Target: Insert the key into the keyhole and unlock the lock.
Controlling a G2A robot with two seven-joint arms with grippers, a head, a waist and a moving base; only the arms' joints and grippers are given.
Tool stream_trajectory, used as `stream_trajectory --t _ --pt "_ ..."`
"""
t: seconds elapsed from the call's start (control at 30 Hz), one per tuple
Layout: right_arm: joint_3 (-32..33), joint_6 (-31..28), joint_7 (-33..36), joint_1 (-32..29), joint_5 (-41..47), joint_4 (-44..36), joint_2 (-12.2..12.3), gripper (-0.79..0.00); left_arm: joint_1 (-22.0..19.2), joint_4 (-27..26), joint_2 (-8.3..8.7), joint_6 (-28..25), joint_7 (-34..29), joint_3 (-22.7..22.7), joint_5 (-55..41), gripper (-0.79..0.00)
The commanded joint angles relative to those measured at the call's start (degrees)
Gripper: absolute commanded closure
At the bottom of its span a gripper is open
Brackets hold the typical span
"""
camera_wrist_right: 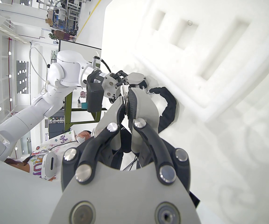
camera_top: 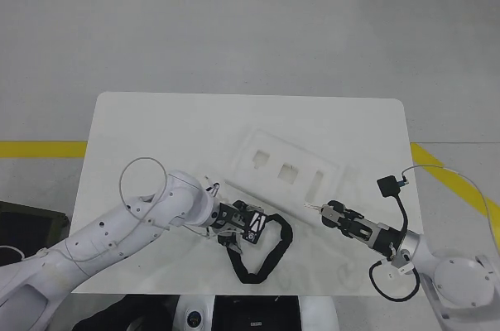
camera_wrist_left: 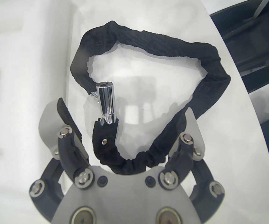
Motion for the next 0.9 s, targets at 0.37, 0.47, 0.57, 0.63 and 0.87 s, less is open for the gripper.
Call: stream_trajectory --t 0.37,0.47,0.57,0.63,0.87 --pt "0.0 0.0 0.0 0.0 0.0 0.0 0.0 0.000 0.0 2.0 -1.90 0.2 -2.4 -0.2 0.7 -0.616" --pt "0.0 0.0 0.0 0.0 0.0 0.0 0.0 0.000 0.2 2.3 -2.21 0.6 -2.9 -0.5 0.6 -0.563" --pt "0.0 0.0 0.0 0.0 0.0 0.0 0.0 0.000 0.4 2.5 -2.41 1.1 -3.2 -1.0 0.5 -0.533" --pt "0.0 0.0 0.0 0.0 0.0 0.0 0.0 0.000 0.6 2.6 -2.47 1.5 -3.6 -1.4 0.5 -0.529" --pt "0.0 0.0 0.0 0.0 0.0 0.0 0.0 0.000 1.3 2.6 -2.58 1.5 -4.4 -2.8 0.2 -0.366"
